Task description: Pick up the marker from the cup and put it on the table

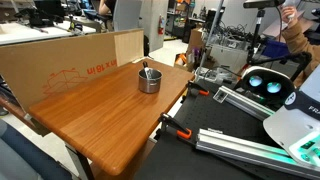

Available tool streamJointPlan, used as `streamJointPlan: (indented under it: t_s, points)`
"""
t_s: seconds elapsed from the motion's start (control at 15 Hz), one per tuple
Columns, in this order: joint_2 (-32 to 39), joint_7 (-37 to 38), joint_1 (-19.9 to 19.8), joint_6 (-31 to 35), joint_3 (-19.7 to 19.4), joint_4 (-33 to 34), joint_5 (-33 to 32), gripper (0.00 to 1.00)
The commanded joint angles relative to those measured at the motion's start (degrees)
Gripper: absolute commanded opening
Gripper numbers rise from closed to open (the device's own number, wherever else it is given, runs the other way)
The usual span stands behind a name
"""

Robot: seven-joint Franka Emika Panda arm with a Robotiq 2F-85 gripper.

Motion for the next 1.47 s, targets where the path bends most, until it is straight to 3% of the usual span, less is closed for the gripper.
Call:
streamJointPlan:
  t_s: [0.0,0.6,1.0,1.4]
  points:
    - [0.01,-0.02,0.05,-0.17,-0.05,0.17,0.00,1.00]
    - [10.65,4.12,2.29,-0.58,0.78,0.47,10.11,1.00]
    - [20.87,14.52,5.17,3.28,5.05,1.01,6.05,1.00]
    - [31.20,22.57,8.41,6.27,5.59,4.66,2.54,1.00]
